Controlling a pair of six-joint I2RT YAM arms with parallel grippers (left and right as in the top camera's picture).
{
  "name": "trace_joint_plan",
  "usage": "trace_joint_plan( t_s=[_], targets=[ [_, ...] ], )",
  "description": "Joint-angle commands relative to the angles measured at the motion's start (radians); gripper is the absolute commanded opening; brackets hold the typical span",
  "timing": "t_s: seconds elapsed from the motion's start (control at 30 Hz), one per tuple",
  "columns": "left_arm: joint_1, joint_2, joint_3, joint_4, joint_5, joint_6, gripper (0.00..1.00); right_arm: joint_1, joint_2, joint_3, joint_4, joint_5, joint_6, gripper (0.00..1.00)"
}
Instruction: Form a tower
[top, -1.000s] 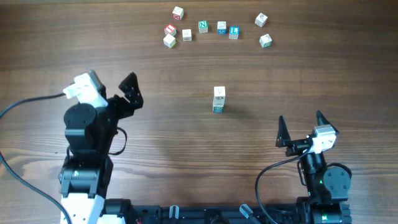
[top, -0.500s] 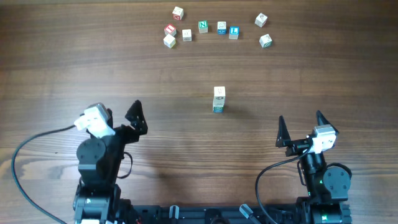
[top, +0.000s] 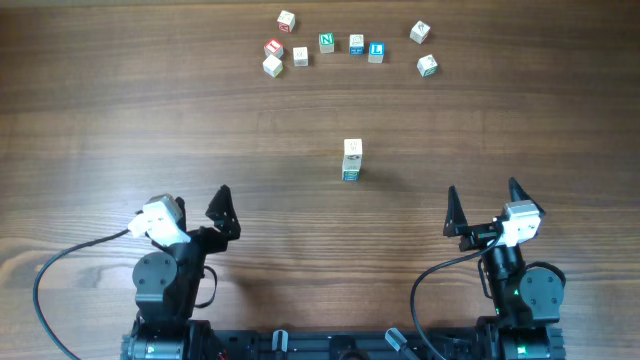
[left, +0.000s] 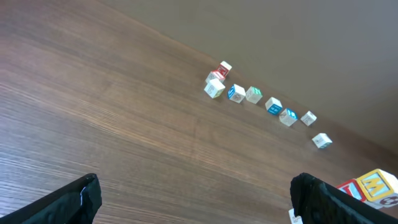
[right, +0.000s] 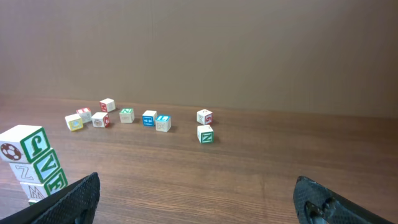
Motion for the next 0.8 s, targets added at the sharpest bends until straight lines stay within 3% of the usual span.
trace_joint_plan(
  t_s=[0.0,0.2,0.3,0.77],
  targets=[
    [0.007,-0.058,-0.044,-0.001,-0.032,0.023,1.0,-0.004,-0.009,-0.001,0.002,0.009,-0.01,1.0],
    [0.028,-0.143,-0.087,0.043,-0.028,0.024,1.0,-0.004,-0.009,-0.001,0.002,0.009,-0.01,1.0],
    [0.037,-0.179,-0.124,0.142,-0.027,0.031,1.0,-0.004,-0.009,-0.001,0.002,0.009,-0.01,0.99],
    [0.037,-0.183,-0.13,0.13,-0.007,0.121,1.0,-0.004,-0.009,-0.001,0.002,0.009,-0.01,1.0]
  ],
)
